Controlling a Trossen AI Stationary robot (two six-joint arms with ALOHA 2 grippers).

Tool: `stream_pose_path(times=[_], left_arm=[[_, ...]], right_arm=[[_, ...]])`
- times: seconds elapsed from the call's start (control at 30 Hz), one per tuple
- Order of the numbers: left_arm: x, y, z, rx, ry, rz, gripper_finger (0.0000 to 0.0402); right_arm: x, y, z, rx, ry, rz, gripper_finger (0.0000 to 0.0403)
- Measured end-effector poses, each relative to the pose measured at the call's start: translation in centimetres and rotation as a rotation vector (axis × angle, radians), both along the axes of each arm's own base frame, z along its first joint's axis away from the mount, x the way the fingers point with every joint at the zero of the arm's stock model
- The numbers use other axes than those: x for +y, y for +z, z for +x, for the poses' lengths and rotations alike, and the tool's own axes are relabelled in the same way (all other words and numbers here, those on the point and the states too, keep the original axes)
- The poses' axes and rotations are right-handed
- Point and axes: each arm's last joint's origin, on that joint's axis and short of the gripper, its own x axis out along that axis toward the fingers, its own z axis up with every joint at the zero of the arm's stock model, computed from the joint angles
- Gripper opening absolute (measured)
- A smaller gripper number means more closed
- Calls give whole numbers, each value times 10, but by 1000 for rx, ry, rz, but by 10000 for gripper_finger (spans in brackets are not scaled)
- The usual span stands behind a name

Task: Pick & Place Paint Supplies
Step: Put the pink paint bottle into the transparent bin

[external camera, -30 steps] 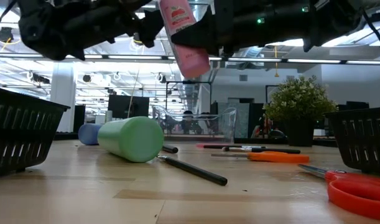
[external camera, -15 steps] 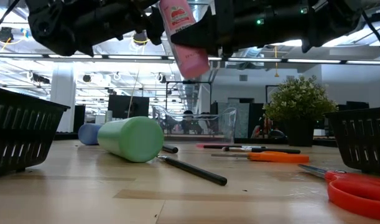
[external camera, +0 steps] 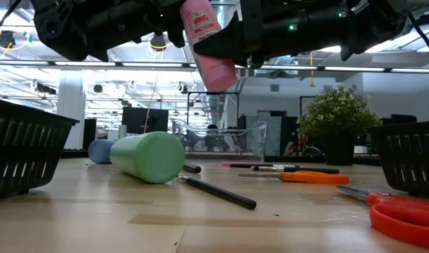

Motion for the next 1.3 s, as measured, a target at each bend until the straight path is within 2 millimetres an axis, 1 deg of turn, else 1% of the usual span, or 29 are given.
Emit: stream_pose_path(times=[0.2,0.27,0.4,0.47,0.53,0.7,0.87,0.97,1.07,1.2,1.3], left_arm=[[0,0,0,1,-1,1,104],[0,0,0,2,-2,1,104],[0,-3,1,25,-8,10,104],[0,-6,2,55,-8,12,104],[2,-8,2,69,-2,13,104],[6,-10,2,91,-12,18,104],[15,-10,0,127,-6,20,104],[21,-5,-1,157,11,28,104],[26,3,-6,146,53,56,104],[35,24,-15,85,135,109,104],[41,29,-20,103,146,108,104]], right_arm=[[0,0,0,-2,1,-3,140],[0,0,0,-2,1,-4,166],[1,1,0,-12,16,-5,236],[1,4,1,-27,19,1,259],[2,4,0,-27,18,4,270],[6,-1,-1,16,16,15,276],[11,-11,-4,115,11,48,277],[14,-18,-7,193,4,69,278],[15,-24,-14,302,11,88,278],[19,-17,-26,398,41,79,278],[19,-5,-38,396,49,63,278]])
